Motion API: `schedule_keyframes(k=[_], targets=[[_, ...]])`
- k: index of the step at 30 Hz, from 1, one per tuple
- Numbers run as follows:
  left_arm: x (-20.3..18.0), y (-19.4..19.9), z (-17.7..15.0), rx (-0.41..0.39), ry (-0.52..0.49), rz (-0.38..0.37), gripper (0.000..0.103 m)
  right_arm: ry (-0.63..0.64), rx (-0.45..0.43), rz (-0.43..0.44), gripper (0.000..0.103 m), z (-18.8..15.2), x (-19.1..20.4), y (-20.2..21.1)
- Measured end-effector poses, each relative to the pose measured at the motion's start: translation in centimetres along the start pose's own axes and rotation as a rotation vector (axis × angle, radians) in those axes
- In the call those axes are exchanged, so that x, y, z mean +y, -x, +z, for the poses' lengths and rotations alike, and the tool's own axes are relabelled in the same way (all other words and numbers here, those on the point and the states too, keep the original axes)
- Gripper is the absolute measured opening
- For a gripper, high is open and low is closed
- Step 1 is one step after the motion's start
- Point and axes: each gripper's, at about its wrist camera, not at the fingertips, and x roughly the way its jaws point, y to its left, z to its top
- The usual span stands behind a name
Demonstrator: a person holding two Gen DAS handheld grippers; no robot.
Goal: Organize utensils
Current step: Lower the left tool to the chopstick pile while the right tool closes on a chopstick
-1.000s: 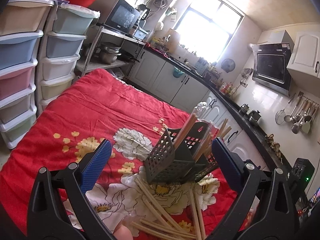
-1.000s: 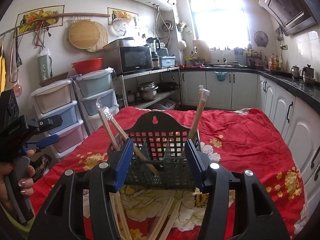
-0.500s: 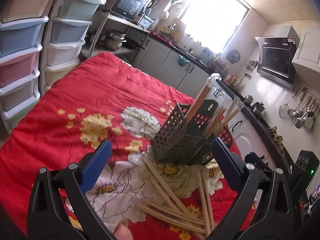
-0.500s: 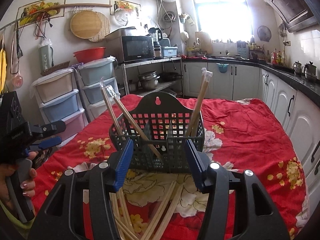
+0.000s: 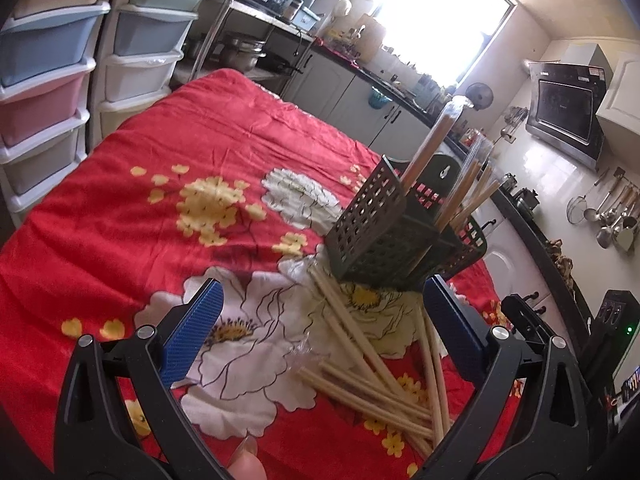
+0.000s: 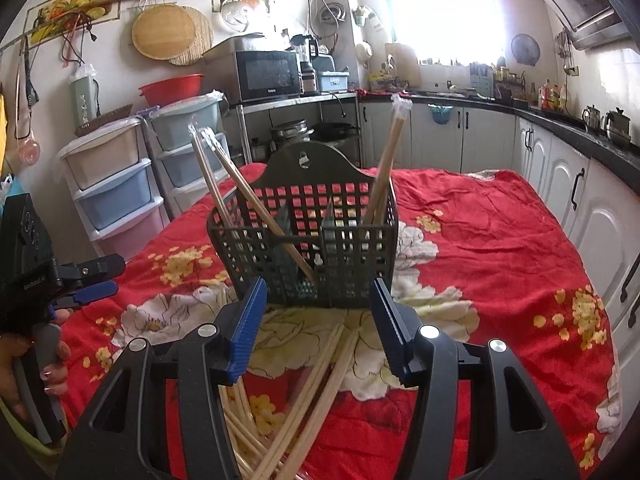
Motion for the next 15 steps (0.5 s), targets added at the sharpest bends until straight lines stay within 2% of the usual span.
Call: schedule_keyframes(k=[15], targets=[[1.3,-0.6,-2.2,0.074,0.029,0.028,0.092,-0.012,0.119,-0.028,0.051,-2.3,-0.7,-2.0]])
